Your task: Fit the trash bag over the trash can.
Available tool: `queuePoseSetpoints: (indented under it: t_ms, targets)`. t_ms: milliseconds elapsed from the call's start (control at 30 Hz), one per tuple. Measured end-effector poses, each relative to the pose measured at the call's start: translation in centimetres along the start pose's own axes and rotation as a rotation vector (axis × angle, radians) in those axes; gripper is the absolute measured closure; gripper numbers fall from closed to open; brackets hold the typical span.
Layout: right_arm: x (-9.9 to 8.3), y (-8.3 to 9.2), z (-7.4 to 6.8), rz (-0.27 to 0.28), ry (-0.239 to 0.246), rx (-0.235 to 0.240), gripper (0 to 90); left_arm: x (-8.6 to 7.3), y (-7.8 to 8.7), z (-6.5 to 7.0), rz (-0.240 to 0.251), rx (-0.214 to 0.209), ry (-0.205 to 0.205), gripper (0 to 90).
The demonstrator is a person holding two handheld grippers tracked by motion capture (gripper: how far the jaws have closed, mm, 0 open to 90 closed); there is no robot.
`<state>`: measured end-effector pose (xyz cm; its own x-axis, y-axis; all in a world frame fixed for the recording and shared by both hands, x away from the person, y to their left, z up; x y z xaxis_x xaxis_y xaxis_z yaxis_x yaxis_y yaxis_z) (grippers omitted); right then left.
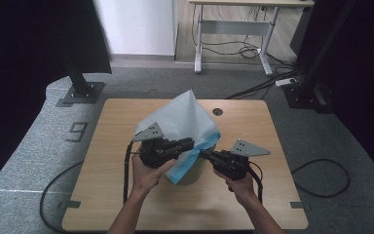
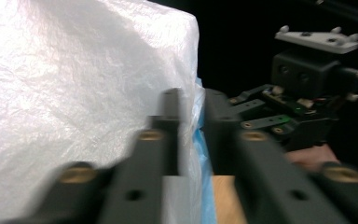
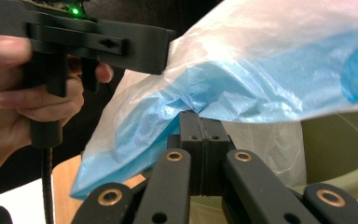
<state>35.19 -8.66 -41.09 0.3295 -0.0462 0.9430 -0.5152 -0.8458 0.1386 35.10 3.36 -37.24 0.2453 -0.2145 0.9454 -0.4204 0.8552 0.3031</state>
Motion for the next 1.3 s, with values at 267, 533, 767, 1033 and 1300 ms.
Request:
queuePoseSetpoints:
  t_ms: [267, 533, 767, 1033, 1300]
  targets:
    - [-0.2, -0.3, -0.4, -0.015, 0.028, -0.01, 88.8, 0.5, -1.4, 0.2, -0.063, 0.075, -0.064, 61.5]
    - [-0.3, -0.2, -0.4, -0.028, 0.052, -0.029, 88.7, 0.3, -2.4, 0.1, -0.104, 0.043, -0.074, 88.0]
    - [-0.3, -0.1, -0.3, -0.025, 0.037, -0.019, 88.2, 0.5, -2.2, 0.2, -0.072, 0.018, -0.055, 90.0]
    - [-0.6, -0.1, 0.0, -0.027, 0.011, -0.005, 88.3, 1.3, -1.2, -0.2, 0.0, -0.038, 0.007, 90.0]
    - [-0.3, 0.4, -0.7, -0.003, -0.014, 0.049, 80.5, 0.9, -1.2, -0.6, 0.005, -0.035, 0.027, 90.0]
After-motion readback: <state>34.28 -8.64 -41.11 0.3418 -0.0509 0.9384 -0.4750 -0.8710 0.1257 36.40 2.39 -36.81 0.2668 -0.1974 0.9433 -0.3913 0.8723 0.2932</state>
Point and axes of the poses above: each handheld gripper's, and its own axes: y roughly backward along the jaws, x roughly out of its top, z roughly to its right, the point moved 8 cm from there along -y, roughly forward along the jaws, and after that the axes turned 8 degrees about -y, right-handed, at the moved point
